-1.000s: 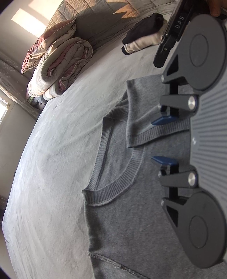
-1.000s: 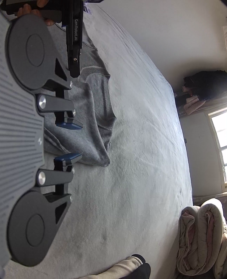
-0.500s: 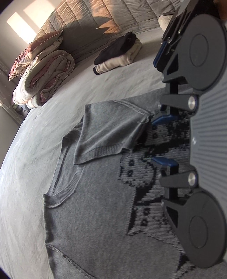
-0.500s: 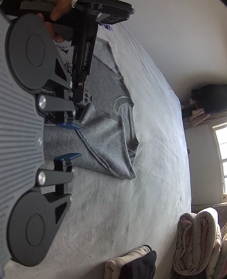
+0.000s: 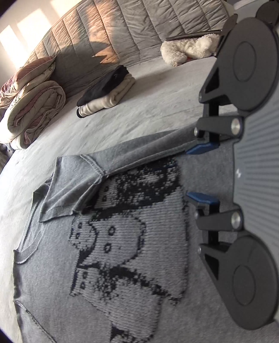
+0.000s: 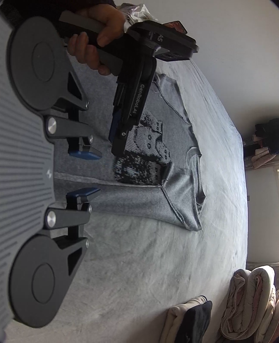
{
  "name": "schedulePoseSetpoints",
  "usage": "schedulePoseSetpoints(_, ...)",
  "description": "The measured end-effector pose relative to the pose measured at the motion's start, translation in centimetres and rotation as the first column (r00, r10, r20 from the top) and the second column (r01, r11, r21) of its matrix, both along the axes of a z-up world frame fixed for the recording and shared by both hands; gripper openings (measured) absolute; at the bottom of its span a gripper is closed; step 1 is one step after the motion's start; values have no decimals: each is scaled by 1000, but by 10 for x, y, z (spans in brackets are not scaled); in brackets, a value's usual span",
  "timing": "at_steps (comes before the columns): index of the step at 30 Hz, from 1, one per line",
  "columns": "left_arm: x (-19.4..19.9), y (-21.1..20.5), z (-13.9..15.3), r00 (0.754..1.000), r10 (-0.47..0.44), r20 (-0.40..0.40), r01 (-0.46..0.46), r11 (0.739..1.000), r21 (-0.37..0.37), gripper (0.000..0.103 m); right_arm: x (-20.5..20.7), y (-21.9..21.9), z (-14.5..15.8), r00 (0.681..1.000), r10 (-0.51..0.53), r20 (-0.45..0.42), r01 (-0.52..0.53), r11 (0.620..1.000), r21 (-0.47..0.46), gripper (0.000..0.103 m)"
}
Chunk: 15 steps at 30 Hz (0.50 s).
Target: Fold clothes
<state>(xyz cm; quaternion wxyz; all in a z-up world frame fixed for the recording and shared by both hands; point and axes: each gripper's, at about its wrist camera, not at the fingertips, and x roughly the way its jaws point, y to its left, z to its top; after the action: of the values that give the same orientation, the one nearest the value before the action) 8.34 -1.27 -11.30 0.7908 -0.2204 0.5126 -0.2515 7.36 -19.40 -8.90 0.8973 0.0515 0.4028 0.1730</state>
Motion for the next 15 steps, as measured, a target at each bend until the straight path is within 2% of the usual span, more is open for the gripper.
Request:
schedulePoseSetpoints(6,-22,-11,-7,999,-28,-41,26,998,-56,32,-33,-2,-15,998,-9,-67,10,1000,14,23)
schedulePoseSetpoints(13,-29,-25,-12,997,-45,-64,41,997,-64,33,-52,-5,-42,986,-47,-161,44,999,-24,22)
schedulePoseSetpoints(15,-28,-28,-13,997,-43,-63,39,997,-65,33,-55,-2,-46,986,-42,-162,36,999,-39,14)
